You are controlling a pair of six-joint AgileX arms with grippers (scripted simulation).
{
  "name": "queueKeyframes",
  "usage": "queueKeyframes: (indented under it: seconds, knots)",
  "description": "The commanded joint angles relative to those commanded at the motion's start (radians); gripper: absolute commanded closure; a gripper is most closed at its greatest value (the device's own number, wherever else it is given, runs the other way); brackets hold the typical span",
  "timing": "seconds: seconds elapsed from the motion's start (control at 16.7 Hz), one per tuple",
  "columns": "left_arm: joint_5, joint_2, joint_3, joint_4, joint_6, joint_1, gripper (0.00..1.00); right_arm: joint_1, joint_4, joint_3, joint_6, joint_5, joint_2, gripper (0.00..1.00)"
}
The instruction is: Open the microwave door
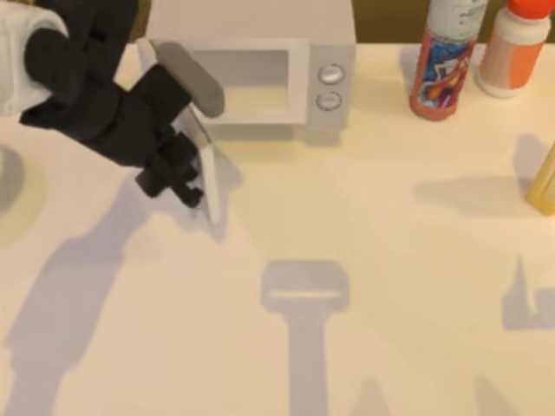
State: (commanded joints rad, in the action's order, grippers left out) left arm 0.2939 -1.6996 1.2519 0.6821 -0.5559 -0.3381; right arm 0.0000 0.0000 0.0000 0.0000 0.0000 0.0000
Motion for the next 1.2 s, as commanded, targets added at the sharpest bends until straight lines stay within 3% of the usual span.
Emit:
queueKeyframes:
  seconds: [0.24,1.2]
  knots:
    - [0.039,0.009,-0.006,0.024,-0.077,0.032,1.00,0.000,0.000,0.000,0.000,0.000,0.000,0.00]
    - [0.040,0.009,-0.006,0.024,-0.079,0.033,1.00,0.000,0.000,0.000,0.000,0.000,0.000,0.00]
